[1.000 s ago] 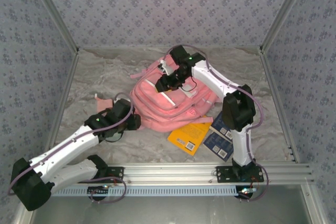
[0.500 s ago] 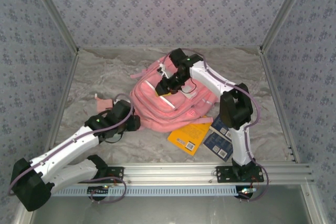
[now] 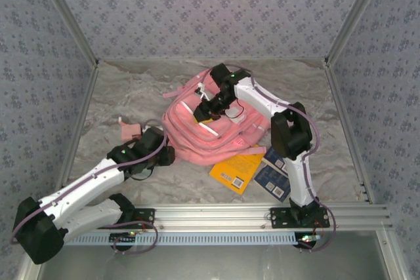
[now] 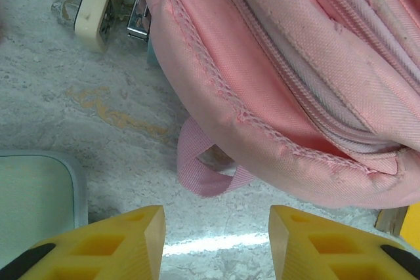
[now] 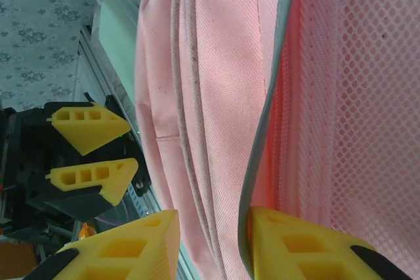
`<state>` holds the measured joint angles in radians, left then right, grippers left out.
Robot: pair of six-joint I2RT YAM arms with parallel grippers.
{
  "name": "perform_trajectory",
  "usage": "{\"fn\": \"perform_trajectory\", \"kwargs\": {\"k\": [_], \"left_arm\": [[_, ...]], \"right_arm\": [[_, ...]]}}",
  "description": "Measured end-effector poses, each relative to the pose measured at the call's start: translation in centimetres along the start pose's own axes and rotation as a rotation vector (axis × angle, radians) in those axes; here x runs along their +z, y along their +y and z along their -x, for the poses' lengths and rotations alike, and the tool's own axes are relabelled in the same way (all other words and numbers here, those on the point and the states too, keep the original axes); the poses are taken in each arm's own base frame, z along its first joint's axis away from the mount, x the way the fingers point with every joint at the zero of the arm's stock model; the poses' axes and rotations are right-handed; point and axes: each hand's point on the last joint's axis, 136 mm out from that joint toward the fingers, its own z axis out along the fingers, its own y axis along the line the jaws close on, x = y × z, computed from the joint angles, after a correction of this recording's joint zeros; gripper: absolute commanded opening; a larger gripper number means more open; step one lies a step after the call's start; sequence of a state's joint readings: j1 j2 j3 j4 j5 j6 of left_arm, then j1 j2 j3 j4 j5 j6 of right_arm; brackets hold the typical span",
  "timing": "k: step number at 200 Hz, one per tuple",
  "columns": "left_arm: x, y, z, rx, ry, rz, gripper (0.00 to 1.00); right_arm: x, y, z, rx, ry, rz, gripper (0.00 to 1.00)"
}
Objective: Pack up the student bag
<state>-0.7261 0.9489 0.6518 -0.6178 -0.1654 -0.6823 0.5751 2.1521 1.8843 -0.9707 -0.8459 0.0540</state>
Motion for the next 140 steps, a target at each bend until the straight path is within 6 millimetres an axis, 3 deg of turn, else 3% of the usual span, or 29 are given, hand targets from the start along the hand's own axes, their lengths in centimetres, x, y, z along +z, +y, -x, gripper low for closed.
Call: {"fn": "perform_trajectory", "kwargs": {"k": [43, 58, 77, 113, 140], "left_arm": [[0.2, -0.1, 0.1, -0.002, -0.008, -0.006, 0.45], [0.2, -0.2, 0.2, -0.002, -0.011, -0.009, 0.45], [0.2, -0.2, 0.3, -0.005, -0.016, -0.011, 0.44], [0.2, -0.1, 0.4, 0.001, -0.015, -0.008, 0.44], [-0.8, -0.4, 1.0, 0.022, -0.018, -0.01, 0.44]], "right_arm": [[1.4, -1.7, -0.5, 0.022, 0.036, -0.028, 0.32], [1.6, -1.7, -0.5, 0.014, 0.04, -0.036, 0.22], [1.7, -1.7, -0.6, 0.007, 0.043, -0.04, 0.0], [1.6, -1.6, -0.3, 0.034, 0.033, -0.038, 0.0], [-0.2, -1.0, 1.1, 0.114, -0.049, -0.028, 0.0]]}}
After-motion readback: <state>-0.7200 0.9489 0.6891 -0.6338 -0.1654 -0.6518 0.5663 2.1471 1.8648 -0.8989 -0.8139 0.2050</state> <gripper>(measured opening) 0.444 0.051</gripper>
